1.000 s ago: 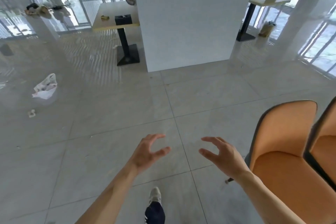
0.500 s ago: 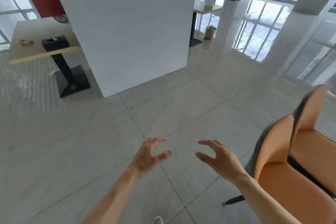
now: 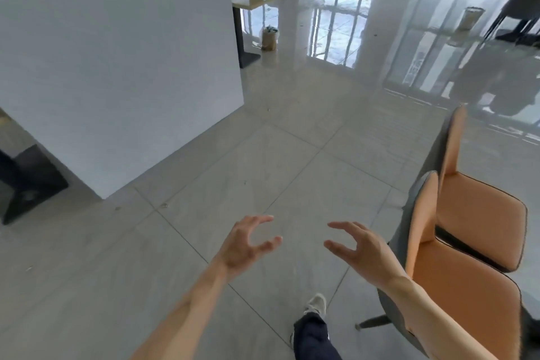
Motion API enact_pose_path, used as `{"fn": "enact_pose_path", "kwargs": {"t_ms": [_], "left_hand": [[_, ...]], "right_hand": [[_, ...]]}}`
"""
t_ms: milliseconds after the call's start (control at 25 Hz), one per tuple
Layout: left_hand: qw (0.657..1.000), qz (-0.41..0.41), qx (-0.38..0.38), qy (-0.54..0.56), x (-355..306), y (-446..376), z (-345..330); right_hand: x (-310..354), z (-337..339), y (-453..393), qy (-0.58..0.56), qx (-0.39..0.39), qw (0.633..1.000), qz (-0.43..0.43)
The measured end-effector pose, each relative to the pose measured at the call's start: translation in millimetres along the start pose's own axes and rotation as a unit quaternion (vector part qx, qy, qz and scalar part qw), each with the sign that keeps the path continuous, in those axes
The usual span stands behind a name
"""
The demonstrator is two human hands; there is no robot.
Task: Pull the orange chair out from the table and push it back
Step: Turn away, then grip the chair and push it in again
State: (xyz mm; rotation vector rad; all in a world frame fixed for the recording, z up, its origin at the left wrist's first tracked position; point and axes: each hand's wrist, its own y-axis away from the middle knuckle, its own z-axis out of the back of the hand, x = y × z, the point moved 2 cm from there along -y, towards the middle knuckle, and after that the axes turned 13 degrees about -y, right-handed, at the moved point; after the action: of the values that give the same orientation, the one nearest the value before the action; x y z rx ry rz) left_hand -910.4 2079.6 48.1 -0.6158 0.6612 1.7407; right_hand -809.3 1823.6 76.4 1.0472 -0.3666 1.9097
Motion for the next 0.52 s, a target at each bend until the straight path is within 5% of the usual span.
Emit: {"fn": "enact_pose_path", "kwargs": {"t_ms": [520], "left_hand": [[0.99, -0.099, 0.095, -0.042, -110, -263, -28]], "right_hand": [[-72, 133, -161, -0.043, -0.102, 0.992, -0.064]]}}
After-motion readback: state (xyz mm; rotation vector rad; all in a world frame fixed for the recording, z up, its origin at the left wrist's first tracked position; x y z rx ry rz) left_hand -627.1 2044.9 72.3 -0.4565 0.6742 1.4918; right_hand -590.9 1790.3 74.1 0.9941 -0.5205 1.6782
